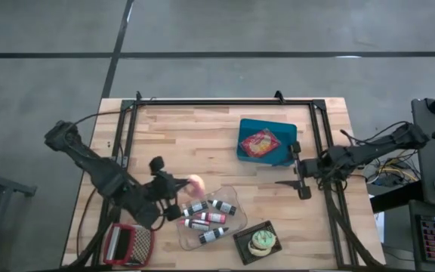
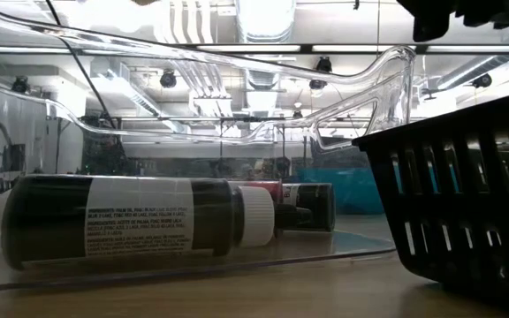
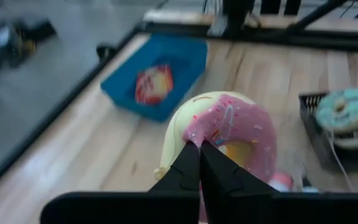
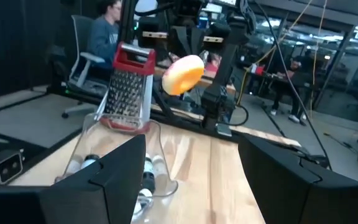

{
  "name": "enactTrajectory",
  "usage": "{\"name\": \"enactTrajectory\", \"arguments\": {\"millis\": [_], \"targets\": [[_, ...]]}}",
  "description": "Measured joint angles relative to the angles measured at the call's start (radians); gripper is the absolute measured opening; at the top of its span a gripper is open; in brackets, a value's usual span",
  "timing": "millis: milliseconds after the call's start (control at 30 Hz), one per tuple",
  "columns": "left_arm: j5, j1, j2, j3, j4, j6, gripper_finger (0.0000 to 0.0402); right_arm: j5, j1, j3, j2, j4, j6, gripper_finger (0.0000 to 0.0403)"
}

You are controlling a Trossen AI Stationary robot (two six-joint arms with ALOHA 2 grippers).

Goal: Pick & Place Food Item
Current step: Put the pink donut into the black basket

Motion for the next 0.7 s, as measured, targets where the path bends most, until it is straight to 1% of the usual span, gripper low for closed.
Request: {"name": "enactTrajectory", "arguments": {"millis": [100,233,300,433,500,600,700], "targets": [[-0.006,0.05,0.0,-0.046,0.19,0.175,0.0,-0.004,0.0,-0.023,0.068,0.124,0.012,0.0254],[-0.007,0.118,0.001,-0.139,0.479,0.394,0.0,-0.002,0.0,-0.031,0.17,0.268,0.034,0.026],[0.004,0.153,0.001,-0.195,0.636,0.482,0.0,0.001,0.0,-0.03,0.213,0.32,0.042,0.0265],[0.048,0.212,0.001,-0.316,0.964,0.639,0.0,0.018,0.0,-0.019,0.288,0.37,0.062,0.027],[0.092,0.241,0.001,-0.372,1.115,0.695,0.0,0.054,0.0,-0.013,0.32,0.388,0.066,0.027],[0.143,0.279,0.012,-0.426,1.279,0.747,0.0,0.099,-0.001,-0.013,0.365,0.427,0.067,0.0276],[0.181,0.314,0.038,-0.443,1.355,0.775,0.0,0.111,-0.003,-0.013,0.407,0.512,0.067,0.0288]]}}
